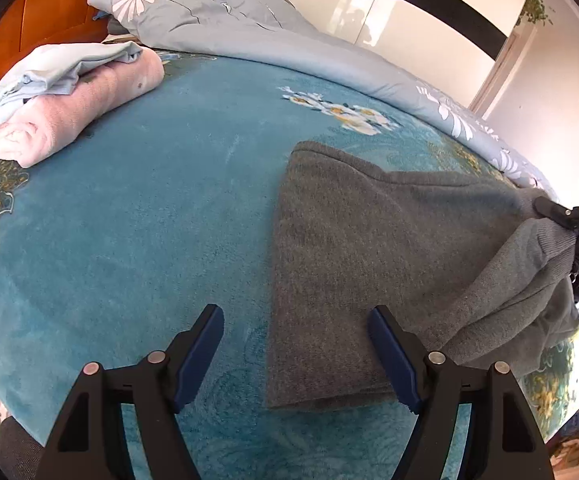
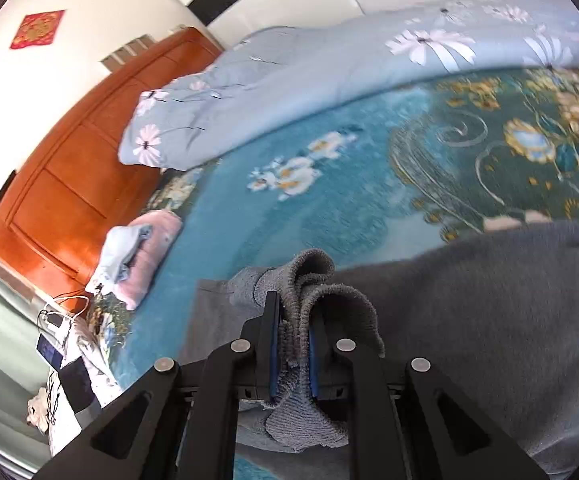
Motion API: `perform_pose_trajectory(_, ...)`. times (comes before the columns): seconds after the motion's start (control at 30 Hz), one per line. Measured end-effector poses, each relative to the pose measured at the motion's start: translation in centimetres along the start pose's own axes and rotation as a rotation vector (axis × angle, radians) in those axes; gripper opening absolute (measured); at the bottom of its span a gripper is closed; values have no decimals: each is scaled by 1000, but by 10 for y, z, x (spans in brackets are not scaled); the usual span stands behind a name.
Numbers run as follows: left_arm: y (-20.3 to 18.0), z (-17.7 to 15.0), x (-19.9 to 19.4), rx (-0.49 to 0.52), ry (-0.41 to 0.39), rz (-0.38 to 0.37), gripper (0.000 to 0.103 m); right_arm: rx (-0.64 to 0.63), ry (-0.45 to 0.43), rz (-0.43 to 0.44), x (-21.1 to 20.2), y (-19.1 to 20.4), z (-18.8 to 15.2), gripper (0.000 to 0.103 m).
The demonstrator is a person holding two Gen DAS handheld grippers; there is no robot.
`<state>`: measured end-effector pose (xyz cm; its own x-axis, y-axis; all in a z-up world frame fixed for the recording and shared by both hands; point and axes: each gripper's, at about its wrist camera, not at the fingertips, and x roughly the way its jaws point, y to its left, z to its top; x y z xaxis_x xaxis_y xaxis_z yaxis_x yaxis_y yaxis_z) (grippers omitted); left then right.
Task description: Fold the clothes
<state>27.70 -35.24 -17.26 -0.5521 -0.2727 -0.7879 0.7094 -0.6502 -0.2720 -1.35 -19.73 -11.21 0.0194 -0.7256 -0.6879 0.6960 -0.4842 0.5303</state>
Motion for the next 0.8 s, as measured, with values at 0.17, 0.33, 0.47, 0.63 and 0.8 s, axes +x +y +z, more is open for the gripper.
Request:
perform_pose_trajectory(0.17, -12, 8, 1, 50, -9, 45, 78, 90, 8, -25, 3, -32, -15, 26)
perform_pose_trajectory(0.33, -47, 38, 1, 121, -52, 38, 78, 82, -120, -40, -58, -38, -27, 50)
perform_pose_trajectory(0.47, -92, 44, 9, 194, -10, -101, 78, 166, -276, -111, -126, -69, -62, 56)
perform_pose_trajectory(0.63, -150, 6, 25, 316, 127, -277, 78, 338, -359, -224, -172, -133, -113, 65)
perform_pose_trajectory(0.8, -173, -18, 11, 423, 74, -239, 78, 516, -367, -108, -157, -182, -123, 65)
